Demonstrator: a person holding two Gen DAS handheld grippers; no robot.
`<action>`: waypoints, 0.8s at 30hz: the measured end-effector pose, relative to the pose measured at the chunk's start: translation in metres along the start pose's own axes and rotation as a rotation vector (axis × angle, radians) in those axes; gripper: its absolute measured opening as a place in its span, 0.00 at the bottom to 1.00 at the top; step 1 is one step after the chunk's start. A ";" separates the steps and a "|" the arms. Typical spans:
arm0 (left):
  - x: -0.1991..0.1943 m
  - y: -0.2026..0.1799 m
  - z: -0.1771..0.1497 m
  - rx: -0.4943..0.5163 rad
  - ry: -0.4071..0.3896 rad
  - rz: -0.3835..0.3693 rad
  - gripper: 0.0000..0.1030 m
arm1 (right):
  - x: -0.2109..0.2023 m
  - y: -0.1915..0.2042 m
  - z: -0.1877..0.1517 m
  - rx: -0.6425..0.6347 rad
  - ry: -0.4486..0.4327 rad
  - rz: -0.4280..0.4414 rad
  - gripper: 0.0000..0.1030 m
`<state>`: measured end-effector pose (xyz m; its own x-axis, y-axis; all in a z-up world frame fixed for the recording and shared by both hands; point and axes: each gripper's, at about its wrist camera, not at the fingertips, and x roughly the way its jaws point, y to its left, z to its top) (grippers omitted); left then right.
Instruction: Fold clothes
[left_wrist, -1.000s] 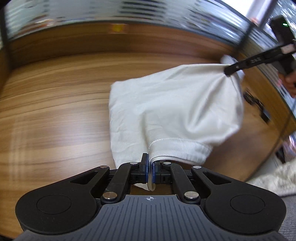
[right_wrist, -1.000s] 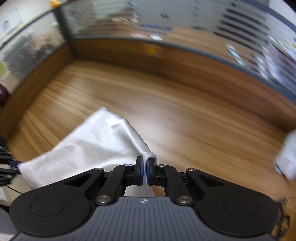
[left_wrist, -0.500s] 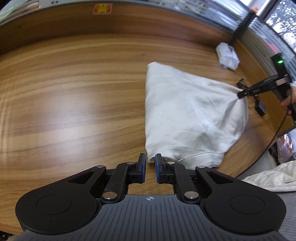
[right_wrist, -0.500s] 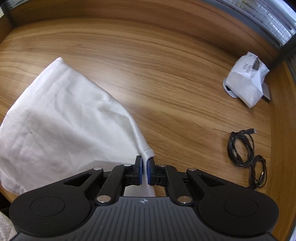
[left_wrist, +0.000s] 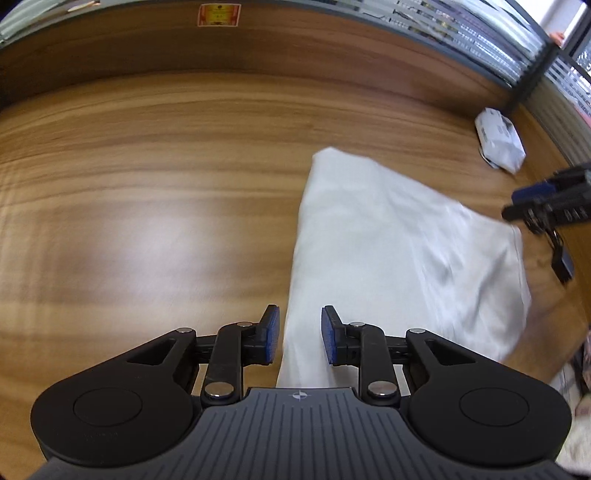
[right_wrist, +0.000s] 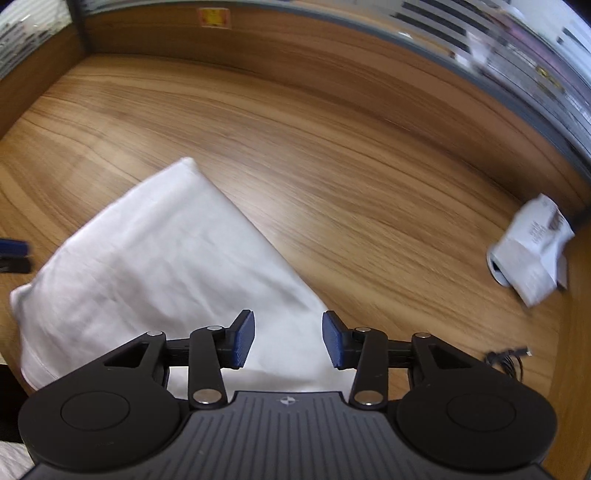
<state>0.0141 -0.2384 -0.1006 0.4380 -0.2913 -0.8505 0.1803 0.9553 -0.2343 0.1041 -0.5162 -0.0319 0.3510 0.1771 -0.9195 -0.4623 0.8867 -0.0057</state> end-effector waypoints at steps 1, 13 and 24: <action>0.005 -0.002 0.004 -0.005 -0.004 0.004 0.27 | 0.000 0.002 0.002 -0.003 -0.003 0.009 0.48; 0.047 -0.013 0.031 0.025 0.068 -0.011 0.38 | 0.010 0.029 -0.026 0.064 -0.003 0.095 0.58; 0.057 -0.020 0.026 0.086 0.064 0.011 0.14 | 0.023 0.039 -0.069 0.170 0.026 0.128 0.58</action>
<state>0.0585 -0.2756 -0.1323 0.3834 -0.2745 -0.8818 0.2520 0.9497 -0.1860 0.0379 -0.5070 -0.0798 0.2759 0.2838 -0.9183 -0.3568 0.9174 0.1763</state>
